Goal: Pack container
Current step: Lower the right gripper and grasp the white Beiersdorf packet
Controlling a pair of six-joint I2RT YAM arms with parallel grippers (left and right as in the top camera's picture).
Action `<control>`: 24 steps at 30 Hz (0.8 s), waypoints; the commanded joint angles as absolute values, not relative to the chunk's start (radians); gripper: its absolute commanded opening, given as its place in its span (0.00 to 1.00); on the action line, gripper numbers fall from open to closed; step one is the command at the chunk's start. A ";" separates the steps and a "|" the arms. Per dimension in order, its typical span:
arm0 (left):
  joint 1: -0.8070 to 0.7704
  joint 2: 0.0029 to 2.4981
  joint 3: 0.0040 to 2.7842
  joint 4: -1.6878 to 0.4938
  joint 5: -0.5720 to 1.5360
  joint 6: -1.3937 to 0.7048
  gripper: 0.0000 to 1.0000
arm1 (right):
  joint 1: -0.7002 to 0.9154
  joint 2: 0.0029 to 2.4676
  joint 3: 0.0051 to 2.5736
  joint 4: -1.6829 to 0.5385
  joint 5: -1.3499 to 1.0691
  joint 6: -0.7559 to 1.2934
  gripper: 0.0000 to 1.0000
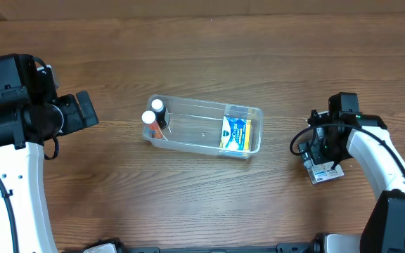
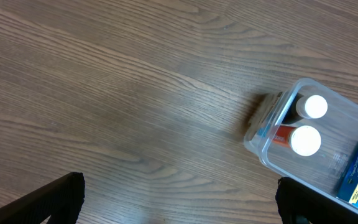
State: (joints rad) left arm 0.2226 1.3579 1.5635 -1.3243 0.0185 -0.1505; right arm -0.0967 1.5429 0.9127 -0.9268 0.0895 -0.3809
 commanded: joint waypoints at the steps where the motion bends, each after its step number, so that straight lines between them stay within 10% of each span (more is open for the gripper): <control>1: 0.222 1.359 1.564 -1.327 0.019 -0.154 1.00 | -0.101 1.563 0.894 -0.917 0.086 -0.366 1.00; 24: 0.222 1.359 1.564 -1.332 0.020 -0.154 1.00 | -0.101 1.582 0.796 -0.804 -0.060 -0.362 1.00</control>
State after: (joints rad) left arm 0.2226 1.3579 1.5635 -1.3289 0.0185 -0.1505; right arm -0.0967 1.5795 0.7998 -0.8173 0.0166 -0.3668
